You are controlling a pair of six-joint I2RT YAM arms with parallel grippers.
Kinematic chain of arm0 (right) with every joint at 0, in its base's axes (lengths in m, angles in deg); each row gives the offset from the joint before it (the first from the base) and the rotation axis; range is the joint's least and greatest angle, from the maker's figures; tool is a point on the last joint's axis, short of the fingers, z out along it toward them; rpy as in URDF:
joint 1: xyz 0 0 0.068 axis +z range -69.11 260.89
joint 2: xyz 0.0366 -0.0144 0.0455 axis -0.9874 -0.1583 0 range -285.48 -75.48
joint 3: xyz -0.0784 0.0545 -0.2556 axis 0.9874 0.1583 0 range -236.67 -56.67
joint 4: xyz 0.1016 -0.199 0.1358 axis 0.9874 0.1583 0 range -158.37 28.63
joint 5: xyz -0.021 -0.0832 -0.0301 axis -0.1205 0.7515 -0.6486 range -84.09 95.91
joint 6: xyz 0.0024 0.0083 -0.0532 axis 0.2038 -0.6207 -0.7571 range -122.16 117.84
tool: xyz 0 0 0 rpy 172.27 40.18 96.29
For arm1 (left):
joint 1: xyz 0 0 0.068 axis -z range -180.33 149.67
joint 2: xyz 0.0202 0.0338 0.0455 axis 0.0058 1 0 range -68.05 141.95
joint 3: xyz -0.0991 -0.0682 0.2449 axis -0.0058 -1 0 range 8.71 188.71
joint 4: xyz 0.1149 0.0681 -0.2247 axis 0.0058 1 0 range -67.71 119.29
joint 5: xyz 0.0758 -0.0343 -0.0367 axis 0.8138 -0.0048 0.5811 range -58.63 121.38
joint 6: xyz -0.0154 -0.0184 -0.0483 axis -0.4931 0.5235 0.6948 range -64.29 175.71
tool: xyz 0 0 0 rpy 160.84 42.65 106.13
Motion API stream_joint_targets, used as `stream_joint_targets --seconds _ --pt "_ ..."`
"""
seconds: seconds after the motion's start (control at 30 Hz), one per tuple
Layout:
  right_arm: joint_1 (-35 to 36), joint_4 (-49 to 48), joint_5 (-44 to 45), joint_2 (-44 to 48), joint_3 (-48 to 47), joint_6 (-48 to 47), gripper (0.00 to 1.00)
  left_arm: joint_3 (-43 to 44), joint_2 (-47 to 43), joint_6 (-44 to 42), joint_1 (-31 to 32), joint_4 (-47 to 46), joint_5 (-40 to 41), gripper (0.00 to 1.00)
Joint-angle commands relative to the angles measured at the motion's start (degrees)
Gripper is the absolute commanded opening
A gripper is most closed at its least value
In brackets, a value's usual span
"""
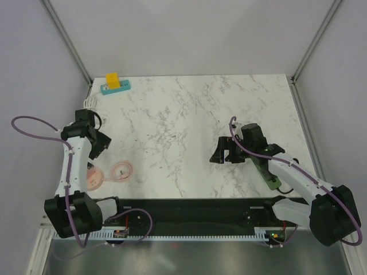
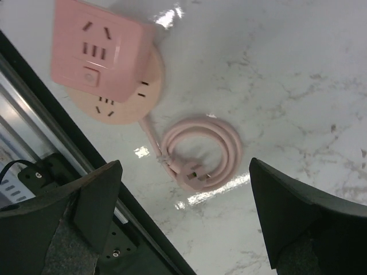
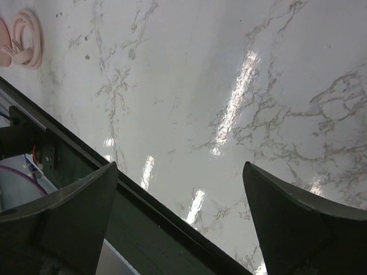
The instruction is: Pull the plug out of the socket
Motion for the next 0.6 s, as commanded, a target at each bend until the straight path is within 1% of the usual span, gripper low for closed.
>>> stream_joint_targets --seconds 0.0,0.07,0.1,0.13,0.17,0.2,0.27,0.47,0.57 --pt "0.67 -1.67 -1.79 -0.53 -2.78 -2.68 0.98 2.31 2.23 3.17 -9.22 3.08 4.55 1.00" --pt "1.01 -1.32 -1.87 -0.53 -3.04 -3.21 0.98 2.22 4.85 3.79 -14.14 3.08 2.19 1.00" --pt "1.10 -1.23 -1.96 -0.45 -3.13 -3.39 0.98 2.22 6.18 3.79 -17.74 2.82 1.65 1.00" --pt "1.28 -1.23 -1.96 -0.53 -3.13 -3.56 0.98 3.01 7.58 3.53 -18.82 2.81 1.47 1.00" --pt "1.37 -1.23 -1.96 -0.53 -3.13 -3.56 0.98 3.71 10.82 3.27 -19.87 3.34 1.38 1.00" --pt "1.46 -1.23 -2.14 -0.79 -3.22 -3.48 0.98 5.11 12.24 3.18 -20.32 3.95 1.30 1.00" --pt "1.72 -1.23 -2.40 -1.06 -3.48 -3.48 0.98 6.44 15.66 5.63 -21.19 5.53 2.34 1.00" --pt "2.33 -1.14 -2.93 -1.24 -3.92 -3.13 0.98 5.83 18.31 9.59 -22.25 3.96 5.33 1.00" --pt "2.51 -1.14 -2.93 -1.23 -4.10 -2.95 0.98 5.48 19.28 9.68 -22.78 2.82 5.78 1.00"
